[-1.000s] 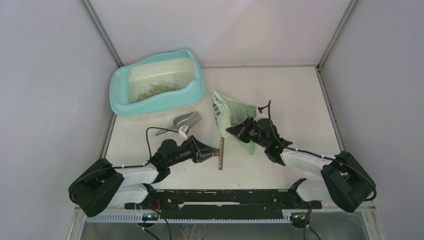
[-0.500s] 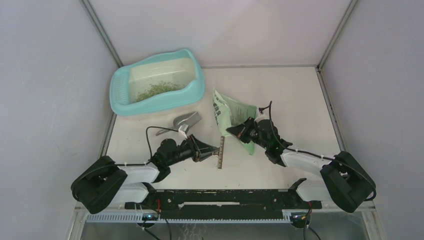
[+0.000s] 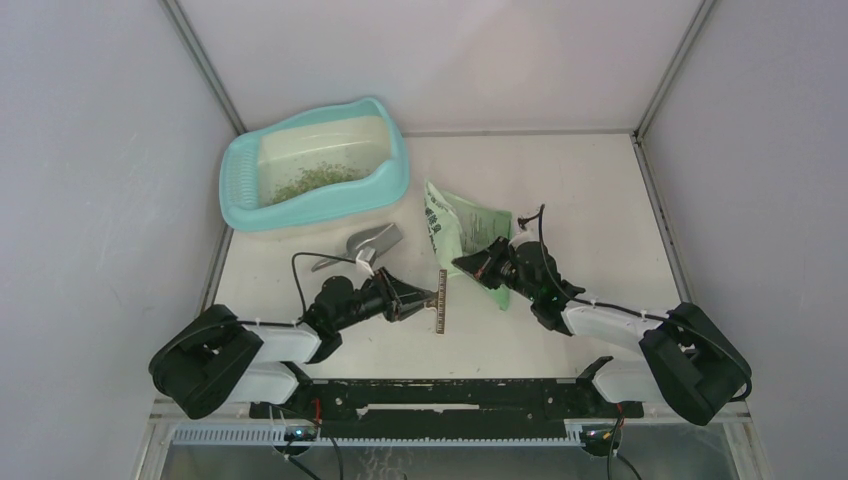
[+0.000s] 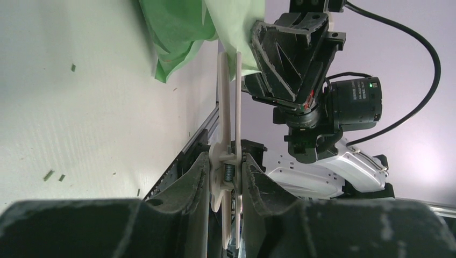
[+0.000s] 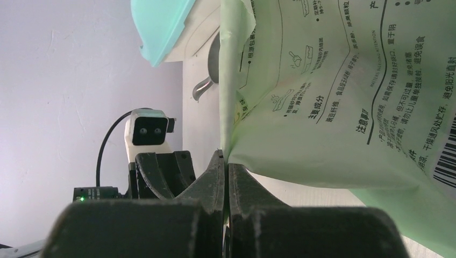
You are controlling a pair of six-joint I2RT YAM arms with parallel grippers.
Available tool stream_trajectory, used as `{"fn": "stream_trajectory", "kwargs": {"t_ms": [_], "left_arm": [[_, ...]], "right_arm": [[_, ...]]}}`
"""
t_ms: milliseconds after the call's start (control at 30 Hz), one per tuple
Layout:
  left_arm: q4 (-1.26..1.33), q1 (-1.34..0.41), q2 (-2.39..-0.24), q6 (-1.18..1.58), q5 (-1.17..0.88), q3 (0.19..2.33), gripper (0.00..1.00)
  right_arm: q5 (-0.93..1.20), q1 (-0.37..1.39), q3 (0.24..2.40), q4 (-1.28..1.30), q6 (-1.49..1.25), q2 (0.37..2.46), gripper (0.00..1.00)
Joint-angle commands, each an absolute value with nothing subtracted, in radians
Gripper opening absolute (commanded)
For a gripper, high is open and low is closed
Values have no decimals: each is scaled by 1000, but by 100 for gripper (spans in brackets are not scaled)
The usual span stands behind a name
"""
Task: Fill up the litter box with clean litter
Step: Clamp the cat litter bag at the center of the board.
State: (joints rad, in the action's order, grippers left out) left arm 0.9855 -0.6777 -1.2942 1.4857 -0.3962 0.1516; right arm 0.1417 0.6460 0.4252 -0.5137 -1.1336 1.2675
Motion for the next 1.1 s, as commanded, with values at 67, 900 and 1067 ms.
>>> {"fn": "stream_trajectory", "kwargs": {"t_ms": [67, 900, 1067], "left_arm": [[1035, -663, -1302, 1466, -361, 134, 0], [1317, -662, -1471, 1535, -322, 137, 0], [1323, -661, -1485, 1533, -299, 151, 0]], "right_arm": [[198, 662, 423, -618, -1167, 1230, 0], [172, 735, 403, -669, -1211, 1273, 0], [136, 773, 389, -647, -1214, 1255, 0]]}}
